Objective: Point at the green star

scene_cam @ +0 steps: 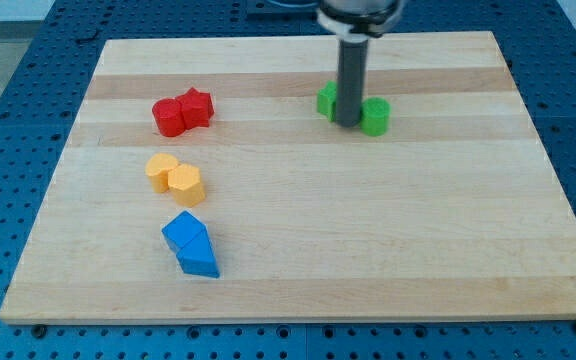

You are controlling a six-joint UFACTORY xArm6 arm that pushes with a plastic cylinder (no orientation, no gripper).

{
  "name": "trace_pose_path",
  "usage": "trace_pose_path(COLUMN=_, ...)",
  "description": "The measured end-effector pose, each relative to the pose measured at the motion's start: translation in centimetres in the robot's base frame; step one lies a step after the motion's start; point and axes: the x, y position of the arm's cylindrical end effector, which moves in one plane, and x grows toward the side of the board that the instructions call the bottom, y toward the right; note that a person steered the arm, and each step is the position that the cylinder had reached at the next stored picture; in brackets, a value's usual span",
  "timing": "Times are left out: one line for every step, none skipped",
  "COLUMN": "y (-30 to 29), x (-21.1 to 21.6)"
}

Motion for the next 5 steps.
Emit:
trace_pose_path(y=4.6, x=-2.8)
trace_pose_path(y=8.3, x=-5.9)
trace_pose_path(y=7.4, x=-7.4)
trace_pose_path(y=5.1, x=-7.2)
trace_pose_path(y=2.5, x=-5.5)
